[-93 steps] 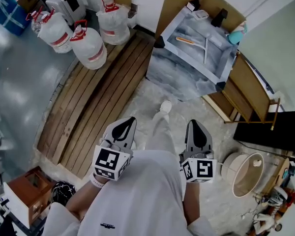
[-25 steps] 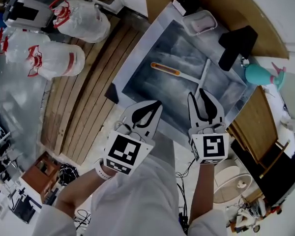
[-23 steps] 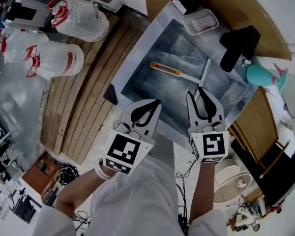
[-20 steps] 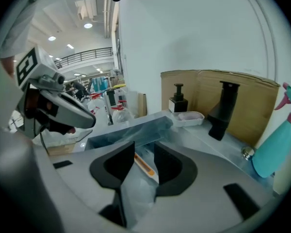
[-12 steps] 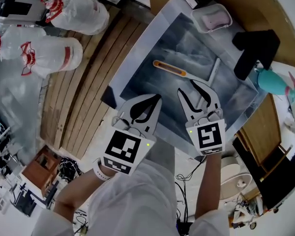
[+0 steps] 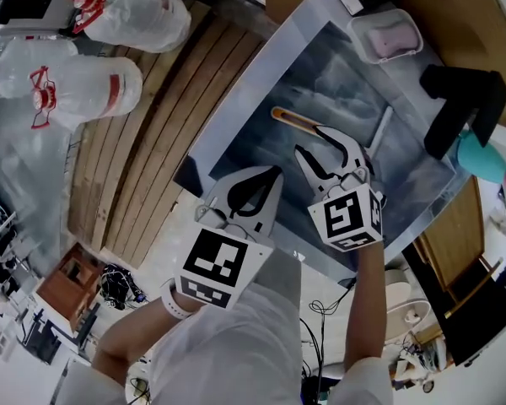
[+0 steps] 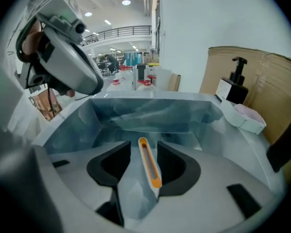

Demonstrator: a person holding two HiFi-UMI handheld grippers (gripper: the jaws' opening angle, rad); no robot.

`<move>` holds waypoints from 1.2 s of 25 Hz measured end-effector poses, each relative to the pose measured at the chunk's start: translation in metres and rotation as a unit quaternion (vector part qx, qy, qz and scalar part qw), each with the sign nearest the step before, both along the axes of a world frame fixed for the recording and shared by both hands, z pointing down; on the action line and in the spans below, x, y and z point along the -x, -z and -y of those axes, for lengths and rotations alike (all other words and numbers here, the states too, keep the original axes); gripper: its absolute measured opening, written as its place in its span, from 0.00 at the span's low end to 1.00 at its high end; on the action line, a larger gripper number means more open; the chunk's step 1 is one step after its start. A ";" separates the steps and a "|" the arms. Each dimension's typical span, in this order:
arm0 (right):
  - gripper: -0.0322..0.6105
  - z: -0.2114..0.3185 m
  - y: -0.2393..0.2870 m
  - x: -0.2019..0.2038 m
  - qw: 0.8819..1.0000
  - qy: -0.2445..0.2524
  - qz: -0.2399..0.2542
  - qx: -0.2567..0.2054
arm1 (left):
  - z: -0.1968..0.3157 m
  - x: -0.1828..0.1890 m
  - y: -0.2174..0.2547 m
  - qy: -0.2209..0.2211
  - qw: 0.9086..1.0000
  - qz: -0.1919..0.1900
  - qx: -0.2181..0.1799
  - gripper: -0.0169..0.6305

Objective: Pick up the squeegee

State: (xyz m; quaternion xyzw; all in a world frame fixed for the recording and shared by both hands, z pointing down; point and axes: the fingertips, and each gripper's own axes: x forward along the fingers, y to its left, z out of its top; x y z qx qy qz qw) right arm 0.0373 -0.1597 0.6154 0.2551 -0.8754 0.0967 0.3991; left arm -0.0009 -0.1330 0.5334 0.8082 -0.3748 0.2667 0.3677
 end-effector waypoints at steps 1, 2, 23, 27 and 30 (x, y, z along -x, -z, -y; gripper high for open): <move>0.29 0.000 -0.006 0.000 1.000 0.005 -0.007 0.004 | 0.000 0.001 -0.002 0.002 1.000 0.000 0.004 0.03; 0.29 0.001 -0.011 0.000 1.000 0.009 -0.011 0.009 | 0.001 0.002 -0.004 0.004 1.000 -0.001 0.006 0.03; 0.29 0.013 -0.072 0.003 0.991 0.090 -0.085 0.047 | -0.005 0.025 -0.019 0.008 1.000 -0.002 0.029 0.03; 0.29 0.010 -0.086 0.001 0.987 0.108 -0.100 0.063 | -0.006 0.026 -0.024 0.008 0.999 -0.003 0.032 0.03; 0.26 0.005 -0.093 -0.001 0.984 0.120 -0.110 0.071 | -0.007 0.026 -0.025 0.010 0.999 -0.005 0.032 0.03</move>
